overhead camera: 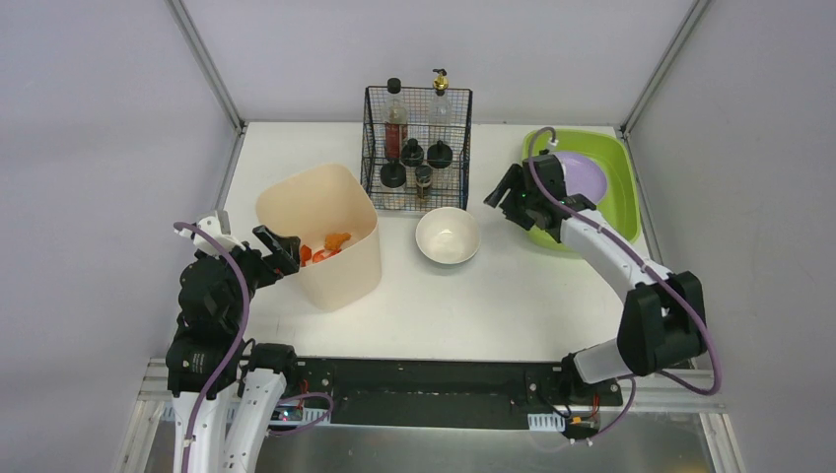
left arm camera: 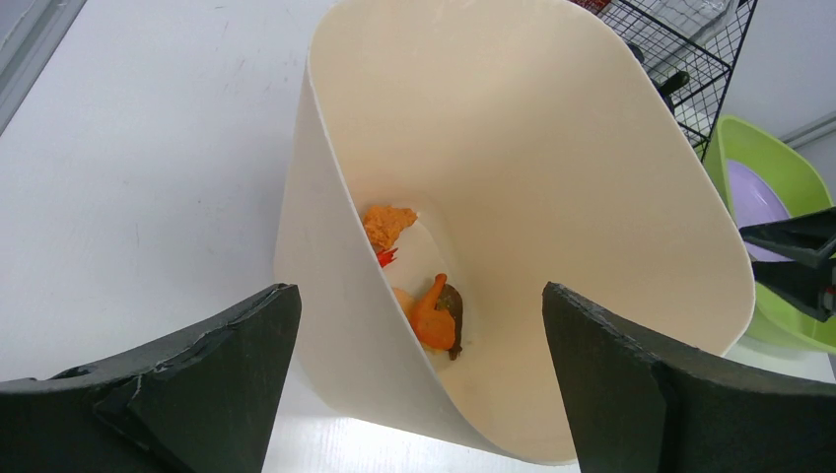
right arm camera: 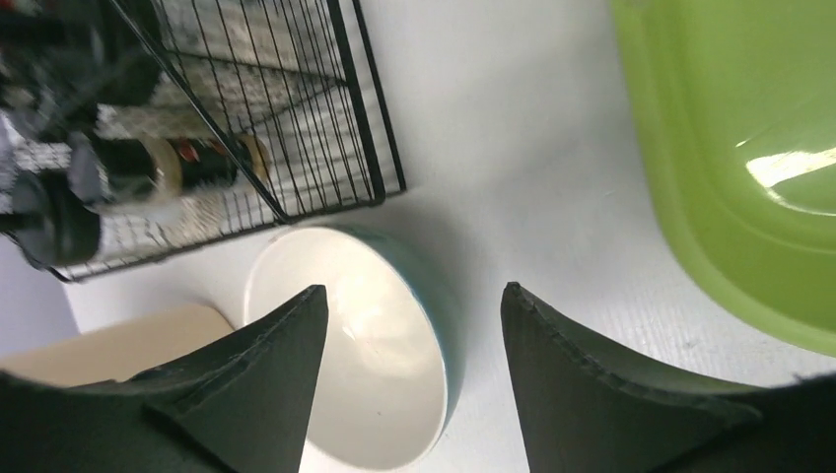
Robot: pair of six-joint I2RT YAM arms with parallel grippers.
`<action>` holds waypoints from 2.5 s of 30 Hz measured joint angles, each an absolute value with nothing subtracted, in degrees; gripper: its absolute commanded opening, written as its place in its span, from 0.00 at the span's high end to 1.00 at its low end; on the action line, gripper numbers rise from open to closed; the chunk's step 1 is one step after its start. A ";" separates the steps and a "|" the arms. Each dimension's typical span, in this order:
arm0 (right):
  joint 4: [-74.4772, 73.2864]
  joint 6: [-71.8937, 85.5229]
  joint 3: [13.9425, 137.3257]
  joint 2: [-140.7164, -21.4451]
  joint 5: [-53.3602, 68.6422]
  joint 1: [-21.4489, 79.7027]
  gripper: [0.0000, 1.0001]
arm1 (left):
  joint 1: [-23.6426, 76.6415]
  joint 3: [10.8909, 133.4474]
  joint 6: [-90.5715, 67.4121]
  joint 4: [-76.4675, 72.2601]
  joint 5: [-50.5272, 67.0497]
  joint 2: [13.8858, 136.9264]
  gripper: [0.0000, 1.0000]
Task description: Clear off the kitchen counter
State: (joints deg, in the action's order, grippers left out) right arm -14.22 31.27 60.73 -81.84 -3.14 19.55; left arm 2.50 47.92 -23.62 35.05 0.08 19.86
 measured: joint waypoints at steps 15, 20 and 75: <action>-17.80 25.36 60.84 -92.36 -3.68 27.77 0.38 | 2.50 47.92 -23.62 35.05 1.10 19.86 0.03; -18.46 24.38 61.17 -95.02 -3.66 29.10 0.64 | 2.50 47.92 -23.62 35.05 1.19 19.86 0.03; -35.46 22.94 61.65 -66.96 -15.70 10.92 1.00 | 2.50 47.92 -23.64 35.05 1.52 19.86 0.03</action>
State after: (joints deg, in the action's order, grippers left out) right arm -35.46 22.94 61.65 -66.96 -15.70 10.92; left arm 2.50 47.92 -23.64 35.05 1.52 19.86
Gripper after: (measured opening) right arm 0.126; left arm 0.971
